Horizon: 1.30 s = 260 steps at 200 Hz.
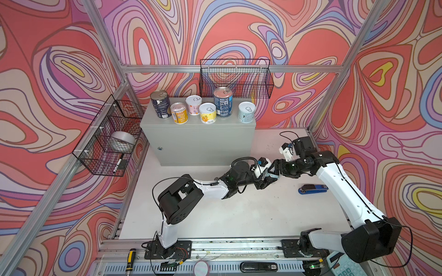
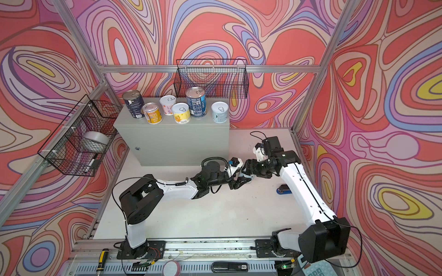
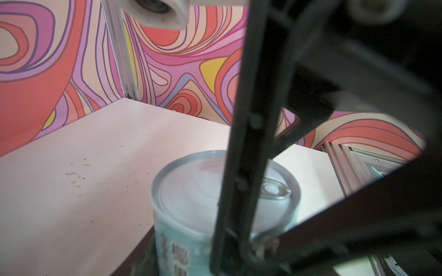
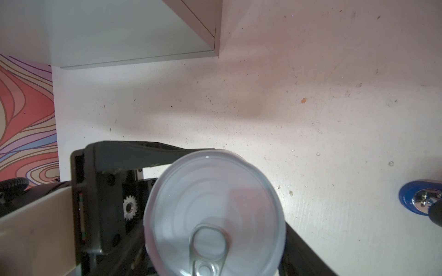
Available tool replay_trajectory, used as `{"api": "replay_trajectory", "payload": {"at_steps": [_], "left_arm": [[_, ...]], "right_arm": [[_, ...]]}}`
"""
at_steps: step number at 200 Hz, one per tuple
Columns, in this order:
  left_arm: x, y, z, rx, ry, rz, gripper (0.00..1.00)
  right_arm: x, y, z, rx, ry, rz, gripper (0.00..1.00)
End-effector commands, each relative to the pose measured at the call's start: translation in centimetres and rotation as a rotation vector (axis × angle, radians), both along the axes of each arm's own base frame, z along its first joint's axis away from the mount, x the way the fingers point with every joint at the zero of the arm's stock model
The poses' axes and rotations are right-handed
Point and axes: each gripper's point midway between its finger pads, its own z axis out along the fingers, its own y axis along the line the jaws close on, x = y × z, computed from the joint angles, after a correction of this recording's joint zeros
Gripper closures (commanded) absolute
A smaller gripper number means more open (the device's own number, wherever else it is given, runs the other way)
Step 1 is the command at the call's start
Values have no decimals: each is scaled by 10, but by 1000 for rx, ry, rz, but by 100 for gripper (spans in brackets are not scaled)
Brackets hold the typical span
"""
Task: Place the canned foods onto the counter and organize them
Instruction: 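Close the left gripper on the teal can held by the right gripper, then open the right gripper and pull back while the left gripper lifts the can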
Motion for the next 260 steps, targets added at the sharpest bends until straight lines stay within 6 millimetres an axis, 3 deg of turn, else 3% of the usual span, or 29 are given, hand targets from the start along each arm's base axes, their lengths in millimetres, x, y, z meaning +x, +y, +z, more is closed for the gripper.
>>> {"api": "replay_trajectory", "payload": {"at_steps": [1,33,74,113,152,190,231,260], "left_arm": [[-14,-5,26,-87,-55,-59,48],[-14,-5,25,-65,-41,-59,49],[-14,-3,25,-37,-41,-52,49],[-14,-3,25,-2,-32,-53,50],[-15,-3,26,5,-36,-58,51],[-11,2,26,5,-43,-21,52],[-9,7,26,16,-38,6,52],[-9,11,25,25,-41,22,52]], "right_arm": [[10,18,25,85,-79,55,62],[11,18,24,84,-81,51,62],[13,19,24,91,-86,46,49],[15,19,24,101,-93,38,48],[15,20,26,105,-96,38,32],[16,13,24,69,-101,9,25],[15,10,30,62,-128,0,3],[15,9,39,66,-152,-11,2]]}}
